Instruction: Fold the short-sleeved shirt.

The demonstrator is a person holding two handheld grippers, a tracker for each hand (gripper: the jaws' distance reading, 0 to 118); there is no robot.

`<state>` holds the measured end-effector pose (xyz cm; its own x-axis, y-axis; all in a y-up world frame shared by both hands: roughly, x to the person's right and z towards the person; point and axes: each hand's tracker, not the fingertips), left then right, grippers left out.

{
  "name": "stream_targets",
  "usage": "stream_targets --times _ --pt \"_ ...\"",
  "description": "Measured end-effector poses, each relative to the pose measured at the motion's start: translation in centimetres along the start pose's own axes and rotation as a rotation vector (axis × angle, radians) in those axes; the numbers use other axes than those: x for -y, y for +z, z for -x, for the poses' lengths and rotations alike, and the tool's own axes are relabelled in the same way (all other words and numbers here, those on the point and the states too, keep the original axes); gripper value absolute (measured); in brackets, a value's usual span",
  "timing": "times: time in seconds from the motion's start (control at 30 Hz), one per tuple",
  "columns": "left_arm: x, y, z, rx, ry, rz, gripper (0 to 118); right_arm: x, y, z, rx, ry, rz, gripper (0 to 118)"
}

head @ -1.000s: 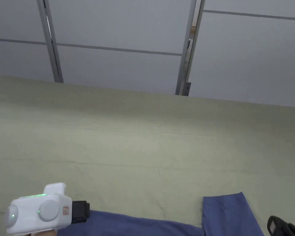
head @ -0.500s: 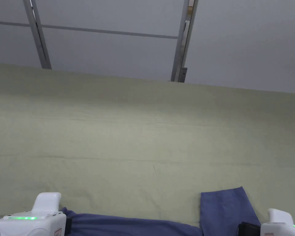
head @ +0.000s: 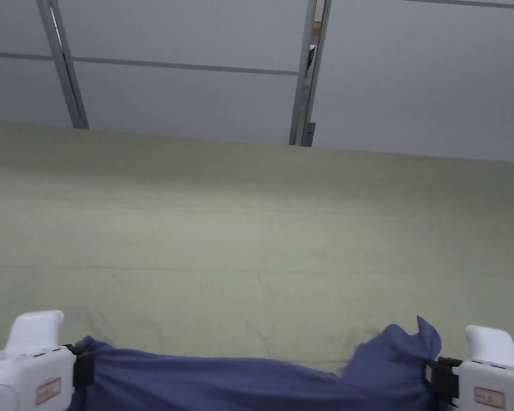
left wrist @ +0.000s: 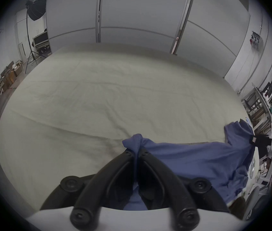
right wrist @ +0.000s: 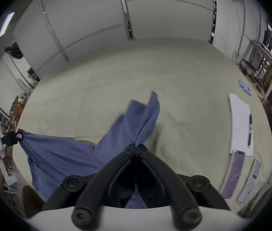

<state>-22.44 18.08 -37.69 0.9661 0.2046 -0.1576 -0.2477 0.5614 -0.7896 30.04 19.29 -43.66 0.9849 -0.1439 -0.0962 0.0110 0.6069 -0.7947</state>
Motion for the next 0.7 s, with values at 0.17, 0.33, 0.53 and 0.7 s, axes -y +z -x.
stream_targets --times 0.17,0.33,0.53,0.7 --pt "5.7 5.7 1.4 -0.042 -0.098 0.037 3 5.4 8.3 -0.4 -0.026 0.007 0.005 2" --pt "13.9 5.0 2.2 -0.066 -0.186 0.259 3 14.3 8.2 0.2 0.046 0.093 0.209 2" --pt "16.9 -1.0 2.1 -0.240 -0.301 0.414 3 20.2 1.9 0.3 0.150 0.262 0.387 2" --pt "14.4 3.0 1.2 -0.290 -0.374 0.195 101 18.4 5.2 0.5 0.206 0.325 0.234 75"
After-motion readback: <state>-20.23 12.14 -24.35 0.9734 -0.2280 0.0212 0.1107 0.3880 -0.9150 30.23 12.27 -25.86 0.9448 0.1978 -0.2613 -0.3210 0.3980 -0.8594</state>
